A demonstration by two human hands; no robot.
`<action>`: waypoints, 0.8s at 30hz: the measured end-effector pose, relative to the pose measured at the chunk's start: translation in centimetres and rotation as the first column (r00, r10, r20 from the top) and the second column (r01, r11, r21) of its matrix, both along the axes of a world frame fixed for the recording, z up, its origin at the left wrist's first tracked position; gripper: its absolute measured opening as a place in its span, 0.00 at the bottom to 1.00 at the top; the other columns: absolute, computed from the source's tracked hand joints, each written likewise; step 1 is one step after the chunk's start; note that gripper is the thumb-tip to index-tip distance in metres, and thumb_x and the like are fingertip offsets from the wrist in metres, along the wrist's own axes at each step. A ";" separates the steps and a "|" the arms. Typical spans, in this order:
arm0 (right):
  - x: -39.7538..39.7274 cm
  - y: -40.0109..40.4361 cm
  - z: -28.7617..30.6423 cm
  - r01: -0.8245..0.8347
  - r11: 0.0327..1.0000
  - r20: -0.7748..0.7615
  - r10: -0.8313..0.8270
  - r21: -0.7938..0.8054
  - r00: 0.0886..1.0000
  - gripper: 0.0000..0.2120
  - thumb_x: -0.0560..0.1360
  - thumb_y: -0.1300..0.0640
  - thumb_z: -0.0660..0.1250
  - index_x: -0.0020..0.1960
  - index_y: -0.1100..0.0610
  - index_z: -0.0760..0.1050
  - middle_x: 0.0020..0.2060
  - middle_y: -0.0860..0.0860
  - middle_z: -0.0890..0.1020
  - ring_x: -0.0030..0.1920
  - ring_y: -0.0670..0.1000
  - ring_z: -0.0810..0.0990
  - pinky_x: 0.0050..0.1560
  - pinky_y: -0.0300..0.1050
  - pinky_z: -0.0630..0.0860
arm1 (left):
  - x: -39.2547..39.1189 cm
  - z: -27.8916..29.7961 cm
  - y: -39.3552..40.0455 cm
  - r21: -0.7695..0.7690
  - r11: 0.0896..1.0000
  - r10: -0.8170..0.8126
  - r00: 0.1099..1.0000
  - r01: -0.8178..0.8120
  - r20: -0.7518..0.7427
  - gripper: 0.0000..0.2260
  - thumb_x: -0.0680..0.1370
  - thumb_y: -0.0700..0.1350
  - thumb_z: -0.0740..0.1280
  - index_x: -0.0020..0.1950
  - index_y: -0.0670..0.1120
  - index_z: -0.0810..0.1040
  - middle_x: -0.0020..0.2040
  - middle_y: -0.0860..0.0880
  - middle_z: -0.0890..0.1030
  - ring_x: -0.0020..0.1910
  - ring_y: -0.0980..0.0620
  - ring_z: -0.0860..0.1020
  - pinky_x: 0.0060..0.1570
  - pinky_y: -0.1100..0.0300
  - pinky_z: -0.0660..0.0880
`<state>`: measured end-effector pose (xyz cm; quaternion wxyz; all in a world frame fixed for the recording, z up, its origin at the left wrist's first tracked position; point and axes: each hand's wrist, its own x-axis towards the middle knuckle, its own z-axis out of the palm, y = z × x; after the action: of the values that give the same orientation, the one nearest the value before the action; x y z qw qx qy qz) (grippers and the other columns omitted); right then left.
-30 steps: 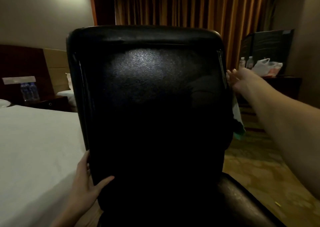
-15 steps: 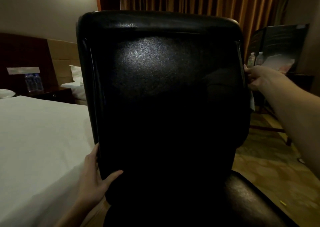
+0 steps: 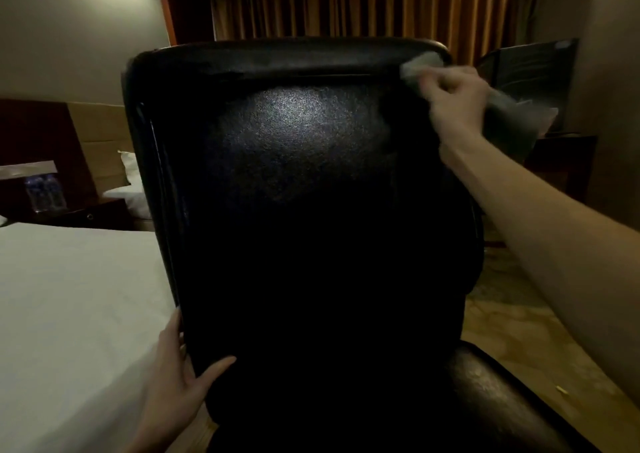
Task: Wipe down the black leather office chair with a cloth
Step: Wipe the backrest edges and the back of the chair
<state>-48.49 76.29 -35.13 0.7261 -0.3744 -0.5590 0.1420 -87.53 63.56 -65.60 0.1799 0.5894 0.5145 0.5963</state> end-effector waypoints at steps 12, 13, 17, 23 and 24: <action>-14.4 -1.7 -0.9 -0.168 0.956 0.828 -0.110 0.239 0.550 0.21 0.81 0.48 0.63 0.72 0.54 0.71 0.78 0.61 0.55 0.75 0.60 0.63 0.73 0.44 0.57 | -0.7 -0.7 0.4 -0.013 0.999 -0.030 0.998 0.031 0.055 0.51 0.59 0.66 0.81 0.78 0.61 0.60 0.71 0.50 0.71 0.68 0.45 0.74 0.66 0.36 0.72; -13.3 -1.2 -0.9 -0.132 0.951 0.836 -0.174 0.280 0.521 0.24 0.81 0.47 0.61 0.76 0.52 0.65 0.78 0.61 0.54 0.74 0.61 0.64 0.73 0.47 0.60 | -0.7 -0.7 0.3 -0.016 1.000 -0.026 0.998 0.026 0.050 0.51 0.59 0.66 0.80 0.78 0.61 0.60 0.71 0.51 0.71 0.68 0.45 0.74 0.66 0.37 0.72; -7.9 0.6 -0.1 0.066 0.915 0.742 -0.364 0.398 0.563 0.28 0.81 0.51 0.55 0.80 0.47 0.52 0.79 0.55 0.53 0.75 0.58 0.62 0.69 0.54 0.67 | -0.4 -0.7 0.1 -0.011 1.000 -0.024 0.999 0.025 0.038 0.50 0.59 0.67 0.80 0.77 0.63 0.61 0.70 0.51 0.71 0.68 0.46 0.74 0.67 0.38 0.71; -7.7 0.6 0.9 0.144 0.954 0.661 -0.288 0.264 0.693 0.28 0.83 0.57 0.56 0.80 0.54 0.51 0.76 0.57 0.65 0.75 0.58 0.64 0.72 0.57 0.65 | -0.4 -0.6 -0.1 0.011 1.000 -0.005 1.000 0.005 -0.005 0.48 0.61 0.67 0.79 0.77 0.65 0.60 0.68 0.51 0.72 0.68 0.48 0.74 0.68 0.38 0.71; -9.2 0.3 1.2 0.095 0.958 0.672 -0.257 0.269 0.694 0.28 0.82 0.59 0.57 0.80 0.53 0.53 0.75 0.57 0.67 0.72 0.58 0.67 0.71 0.58 0.66 | -0.4 -0.5 -0.2 0.011 1.000 -0.007 1.000 0.007 -0.010 0.48 0.61 0.68 0.78 0.76 0.66 0.60 0.67 0.52 0.72 0.67 0.50 0.74 0.68 0.38 0.71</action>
<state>-57.72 76.55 -33.95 0.5057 -0.3720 -0.7653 -0.1419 -87.92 63.35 -66.11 0.1760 0.5951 0.5100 0.5957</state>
